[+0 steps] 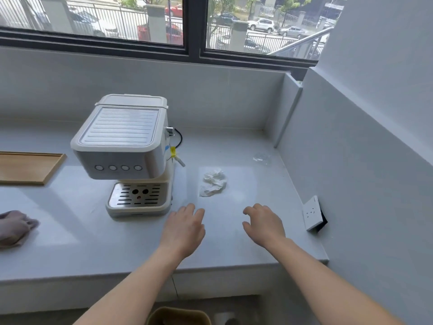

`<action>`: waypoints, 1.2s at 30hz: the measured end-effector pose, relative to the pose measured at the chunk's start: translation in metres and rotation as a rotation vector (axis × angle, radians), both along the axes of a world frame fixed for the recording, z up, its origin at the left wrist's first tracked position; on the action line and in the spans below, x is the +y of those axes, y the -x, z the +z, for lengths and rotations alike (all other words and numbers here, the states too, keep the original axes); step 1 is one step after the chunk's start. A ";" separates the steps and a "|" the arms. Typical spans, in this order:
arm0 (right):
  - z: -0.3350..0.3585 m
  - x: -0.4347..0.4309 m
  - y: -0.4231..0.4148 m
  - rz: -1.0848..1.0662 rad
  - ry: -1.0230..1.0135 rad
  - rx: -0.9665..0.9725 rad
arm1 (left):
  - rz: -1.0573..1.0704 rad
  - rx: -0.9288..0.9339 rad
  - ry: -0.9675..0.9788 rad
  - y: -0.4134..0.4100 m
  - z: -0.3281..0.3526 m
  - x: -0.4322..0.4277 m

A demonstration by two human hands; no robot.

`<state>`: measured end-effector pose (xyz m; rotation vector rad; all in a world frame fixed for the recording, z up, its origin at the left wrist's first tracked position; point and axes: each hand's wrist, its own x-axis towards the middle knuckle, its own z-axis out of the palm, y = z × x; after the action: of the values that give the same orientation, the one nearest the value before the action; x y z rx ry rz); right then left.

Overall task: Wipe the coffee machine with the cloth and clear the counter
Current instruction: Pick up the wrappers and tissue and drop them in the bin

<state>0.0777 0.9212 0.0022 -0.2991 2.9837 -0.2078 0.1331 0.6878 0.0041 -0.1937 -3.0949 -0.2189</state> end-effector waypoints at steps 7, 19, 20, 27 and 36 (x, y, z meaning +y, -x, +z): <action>-0.018 0.036 0.115 -0.011 0.054 -0.020 | 0.088 -0.032 0.016 0.085 -0.012 0.028; -0.034 0.064 0.260 -0.014 0.068 0.018 | 0.234 -0.225 -0.059 0.184 -0.041 0.052; -0.037 0.065 0.269 -0.017 0.066 0.019 | 0.237 -0.239 -0.059 0.187 -0.043 0.051; -0.058 0.059 0.313 -0.110 0.094 -0.057 | 0.245 -0.225 -0.024 0.194 -0.055 0.044; -0.060 0.056 0.311 -0.086 -0.013 -0.036 | 0.227 -0.197 -0.075 0.196 -0.059 0.037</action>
<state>-0.2334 0.9772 -0.0574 -0.1643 2.9634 -0.2000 -0.0631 0.7250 -0.0548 0.1926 -3.2578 -0.3656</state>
